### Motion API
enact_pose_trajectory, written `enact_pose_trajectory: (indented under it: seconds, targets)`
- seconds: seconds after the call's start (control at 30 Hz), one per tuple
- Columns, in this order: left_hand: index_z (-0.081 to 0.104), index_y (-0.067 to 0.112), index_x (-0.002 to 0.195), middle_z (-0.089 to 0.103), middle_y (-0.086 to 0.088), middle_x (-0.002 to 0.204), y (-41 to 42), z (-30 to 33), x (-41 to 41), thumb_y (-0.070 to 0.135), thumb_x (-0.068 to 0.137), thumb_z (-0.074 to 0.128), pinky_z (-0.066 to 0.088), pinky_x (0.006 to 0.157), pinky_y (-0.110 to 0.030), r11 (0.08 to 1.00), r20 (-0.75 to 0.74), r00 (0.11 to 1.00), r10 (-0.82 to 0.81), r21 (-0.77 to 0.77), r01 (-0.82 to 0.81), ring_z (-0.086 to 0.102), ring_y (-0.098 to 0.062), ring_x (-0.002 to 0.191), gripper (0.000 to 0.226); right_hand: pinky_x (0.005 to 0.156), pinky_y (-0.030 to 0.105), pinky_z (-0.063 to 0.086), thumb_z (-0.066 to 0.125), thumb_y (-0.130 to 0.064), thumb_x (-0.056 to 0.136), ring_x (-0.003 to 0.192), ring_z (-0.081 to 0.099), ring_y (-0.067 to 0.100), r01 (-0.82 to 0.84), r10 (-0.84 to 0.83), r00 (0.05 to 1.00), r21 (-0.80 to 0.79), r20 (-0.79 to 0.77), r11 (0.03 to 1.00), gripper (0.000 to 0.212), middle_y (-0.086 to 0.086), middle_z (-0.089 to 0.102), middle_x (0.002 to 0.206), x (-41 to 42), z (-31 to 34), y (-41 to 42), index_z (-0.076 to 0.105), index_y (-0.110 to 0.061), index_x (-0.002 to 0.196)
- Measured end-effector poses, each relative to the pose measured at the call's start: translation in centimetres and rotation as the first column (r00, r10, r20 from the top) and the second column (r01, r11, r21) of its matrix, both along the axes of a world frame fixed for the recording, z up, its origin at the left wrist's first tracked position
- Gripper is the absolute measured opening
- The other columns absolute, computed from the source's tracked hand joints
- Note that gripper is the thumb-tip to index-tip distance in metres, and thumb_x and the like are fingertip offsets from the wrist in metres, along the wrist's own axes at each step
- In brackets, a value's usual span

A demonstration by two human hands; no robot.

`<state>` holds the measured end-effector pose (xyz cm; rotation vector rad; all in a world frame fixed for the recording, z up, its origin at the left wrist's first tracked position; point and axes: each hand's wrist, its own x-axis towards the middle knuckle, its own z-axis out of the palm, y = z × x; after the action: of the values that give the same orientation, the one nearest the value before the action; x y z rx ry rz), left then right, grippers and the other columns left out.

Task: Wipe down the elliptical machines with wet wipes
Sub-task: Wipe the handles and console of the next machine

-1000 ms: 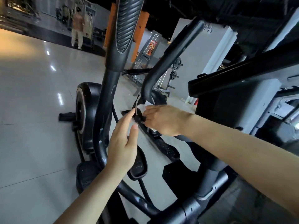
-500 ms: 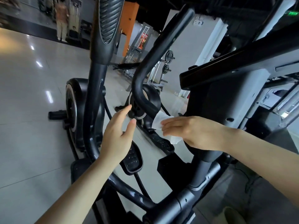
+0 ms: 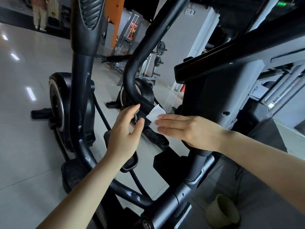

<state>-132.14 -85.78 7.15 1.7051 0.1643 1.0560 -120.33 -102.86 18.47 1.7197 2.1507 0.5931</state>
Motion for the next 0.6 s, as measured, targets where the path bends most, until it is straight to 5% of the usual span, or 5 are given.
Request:
enact_pose_trajectory:
  seconds: [0.1, 0.37, 0.47, 0.6]
  targets:
    - [0.052, 0.033, 0.131, 0.038, 0.014, 0.134, 0.2, -0.4, 0.0, 0.050, 0.086, 0.048, 0.049, 0.100, -0.048, 0.997, 0.034, 0.998, 0.059, -0.049, -0.057, 0.049, -0.009, 0.123, 0.048, 0.096, 0.040, 0.053, 0.010, 0.006, 0.097, 0.134, 0.048, 0.028, -0.002, 0.000, 1.000, 0.097, 0.020, 0.995, 0.060, 0.013, 0.048, 0.146, -0.5, -0.5, 1.0, 0.057, -0.002, 0.134]
    - [0.052, 0.019, 0.139, 0.040, 0.010, 0.138, 3.2, -0.2, -1.5, 0.050, 0.092, 0.037, 0.043, 0.105, -0.051, 0.979, 0.059, 0.980, 0.192, -0.087, -0.187, 0.047, -0.020, 0.130, 0.058, 0.105, 0.049, 0.045, 0.055, -0.002, 0.095, 0.121, 0.059, 0.037, -0.269, 0.160, 0.956, 0.519, 0.245, 0.811, 0.023, 0.018, 0.064, 0.127, 0.0, 5.7, 15.2, 0.071, -0.002, 0.113]
    - [0.049, 0.016, 0.141, 0.042, 0.010, 0.137, 3.7, -0.2, -2.0, 0.046, 0.095, 0.035, 0.041, 0.108, -0.049, 0.978, 0.065, 0.977, 0.202, -0.065, -0.198, 0.047, -0.018, 0.130, 0.057, 0.107, 0.052, 0.043, 0.052, -0.001, 0.090, 0.112, 0.064, 0.035, -0.197, 0.089, 0.952, 0.367, 0.291, 0.909, 0.022, 0.017, 0.070, 0.114, 1.3, 5.2, 18.4, 0.072, -0.005, 0.099]
    - [0.046, 0.017, 0.144, 0.043, 0.010, 0.142, 3.7, -0.5, -1.9, 0.046, 0.096, 0.032, 0.032, 0.114, -0.030, 0.982, 0.047, 0.982, 0.182, -0.060, -0.179, 0.041, -0.009, 0.134, 0.058, 0.107, 0.047, 0.039, 0.047, -0.003, 0.088, 0.105, 0.068, 0.032, -0.146, 0.114, 0.975, 0.163, 0.191, 0.976, 0.026, 0.014, 0.074, 0.104, 1.4, 3.1, 16.4, 0.072, -0.003, 0.092]
